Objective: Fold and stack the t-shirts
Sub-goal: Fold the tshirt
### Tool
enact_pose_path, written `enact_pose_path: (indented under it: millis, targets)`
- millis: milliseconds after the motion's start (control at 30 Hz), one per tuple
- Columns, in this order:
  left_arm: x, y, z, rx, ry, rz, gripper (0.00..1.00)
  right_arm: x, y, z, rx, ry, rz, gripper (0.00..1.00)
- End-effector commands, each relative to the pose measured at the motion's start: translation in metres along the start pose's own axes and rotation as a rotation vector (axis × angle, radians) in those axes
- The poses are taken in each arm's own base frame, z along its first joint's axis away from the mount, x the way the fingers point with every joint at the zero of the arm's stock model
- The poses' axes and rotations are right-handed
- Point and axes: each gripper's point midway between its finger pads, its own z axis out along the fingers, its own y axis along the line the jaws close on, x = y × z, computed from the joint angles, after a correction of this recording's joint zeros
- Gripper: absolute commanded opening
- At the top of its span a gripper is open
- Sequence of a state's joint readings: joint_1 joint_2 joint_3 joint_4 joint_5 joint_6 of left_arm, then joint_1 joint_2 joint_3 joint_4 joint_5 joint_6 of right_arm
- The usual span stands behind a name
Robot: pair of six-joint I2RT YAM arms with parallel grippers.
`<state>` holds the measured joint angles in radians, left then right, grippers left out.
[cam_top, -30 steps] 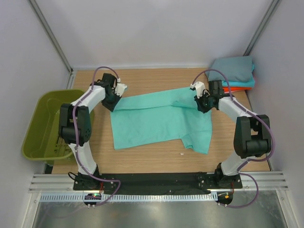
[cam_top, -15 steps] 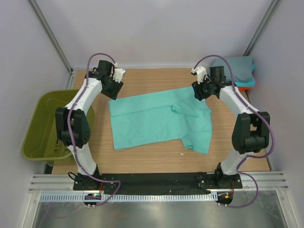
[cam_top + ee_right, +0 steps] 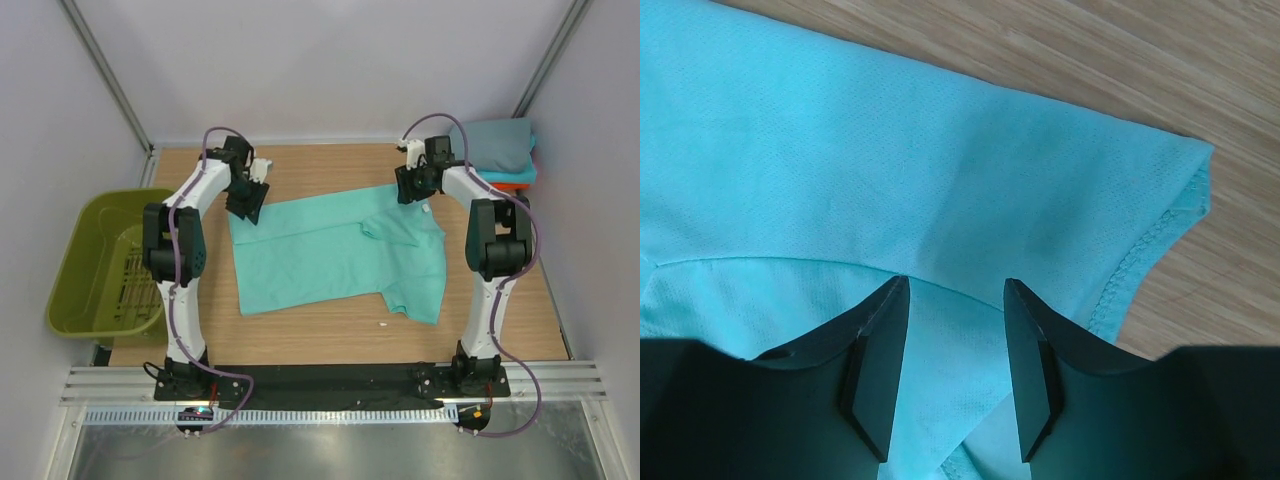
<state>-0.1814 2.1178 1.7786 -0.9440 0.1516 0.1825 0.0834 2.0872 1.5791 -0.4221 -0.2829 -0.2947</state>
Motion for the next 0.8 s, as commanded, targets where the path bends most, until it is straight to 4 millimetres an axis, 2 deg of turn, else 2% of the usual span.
enact_pose_path:
  millis: [0,167,367,533,567,600,667,767]
  targets:
    - [0.001,-0.007,0.004,0.032,0.014,-0.03,0.44,-0.022,-0.003,-0.002,0.016,-0.041,0.008,0.49]
    - [0.001,-0.001,0.023,0.018,0.063,-0.047,0.43,-0.007,-0.004,0.012,-0.002,0.032,0.02,0.49]
    - [0.0,0.007,0.044,-0.008,0.088,-0.066,0.43,-0.002,-0.007,0.019,0.01,0.06,0.029,0.49]
    - [-0.017,0.022,0.056,-0.052,0.072,-0.057,0.42,0.009,-0.014,0.027,0.044,0.102,0.031,0.49]
    - [-0.015,0.023,0.065,-0.054,0.088,-0.057,0.42,0.01,-0.016,0.028,0.048,0.106,0.032,0.49]
    - [-0.026,0.027,0.063,-0.066,0.065,-0.055,0.42,0.012,-0.016,0.032,0.047,0.114,0.034,0.49]
    - [-0.027,0.03,0.074,-0.074,0.071,-0.052,0.42,0.007,-0.02,0.033,0.057,0.104,0.035,0.49]
    - [-0.043,0.038,0.079,-0.094,0.034,-0.052,0.42,0.004,-0.026,0.038,0.08,0.094,0.033,0.49]
